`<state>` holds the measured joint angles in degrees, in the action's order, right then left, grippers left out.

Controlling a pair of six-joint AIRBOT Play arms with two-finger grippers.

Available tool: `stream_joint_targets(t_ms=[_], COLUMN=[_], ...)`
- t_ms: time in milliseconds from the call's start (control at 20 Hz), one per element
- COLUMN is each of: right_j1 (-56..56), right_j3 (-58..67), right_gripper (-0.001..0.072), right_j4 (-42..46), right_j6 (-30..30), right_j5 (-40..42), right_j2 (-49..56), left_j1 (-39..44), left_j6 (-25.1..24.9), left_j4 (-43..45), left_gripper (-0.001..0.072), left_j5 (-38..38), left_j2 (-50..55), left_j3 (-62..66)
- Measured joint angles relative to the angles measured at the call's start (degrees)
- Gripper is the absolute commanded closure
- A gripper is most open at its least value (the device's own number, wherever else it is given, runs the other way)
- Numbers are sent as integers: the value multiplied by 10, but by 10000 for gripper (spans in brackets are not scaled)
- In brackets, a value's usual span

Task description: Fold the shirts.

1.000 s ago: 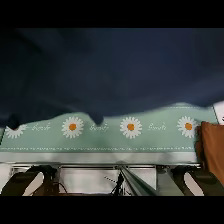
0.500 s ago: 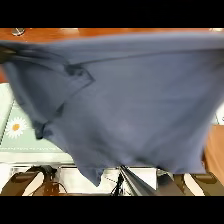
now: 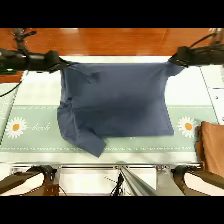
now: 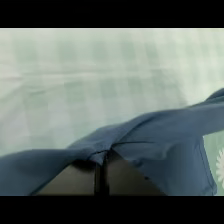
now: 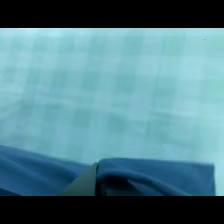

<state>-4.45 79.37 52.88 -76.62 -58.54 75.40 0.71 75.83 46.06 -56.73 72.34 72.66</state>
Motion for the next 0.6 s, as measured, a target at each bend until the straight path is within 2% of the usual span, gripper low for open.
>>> stream_joint_targets(t_ms=[100, 150, 200, 250, 300, 400, 600], right_j1=[0, -1, -3, -6, -11, -26, -78], right_j3=[16, 28, 42, 57, 74, 104, 152], right_gripper=[691, 627, 299, 135, 136, 130, 130], right_j4=[-45, -58, -71, -83, -95, -109, -94], right_j6=[3, 3, -1, -6, -10, -14, -14], right_j5=[37, 44, 46, 45, 40, 12, -100], right_j2=[65, 94, 120, 146, 165, 191, 199], left_j1=[10, 14, 17, 19, 19, 10, -48], left_j6=[-9, -12, -14, -16, -17, -18, -16], left_j4=[-25, -37, -47, -53, -60, -64, -3], left_gripper=[681, 679, 595, 225, 4, 3, 3], left_j5=[48, 64, 73, 76, 78, 55, -95], left_j2=[37, 52, 64, 72, 78, 86, 91], left_j3=[-3, -3, -4, -5, -5, -4, 1])
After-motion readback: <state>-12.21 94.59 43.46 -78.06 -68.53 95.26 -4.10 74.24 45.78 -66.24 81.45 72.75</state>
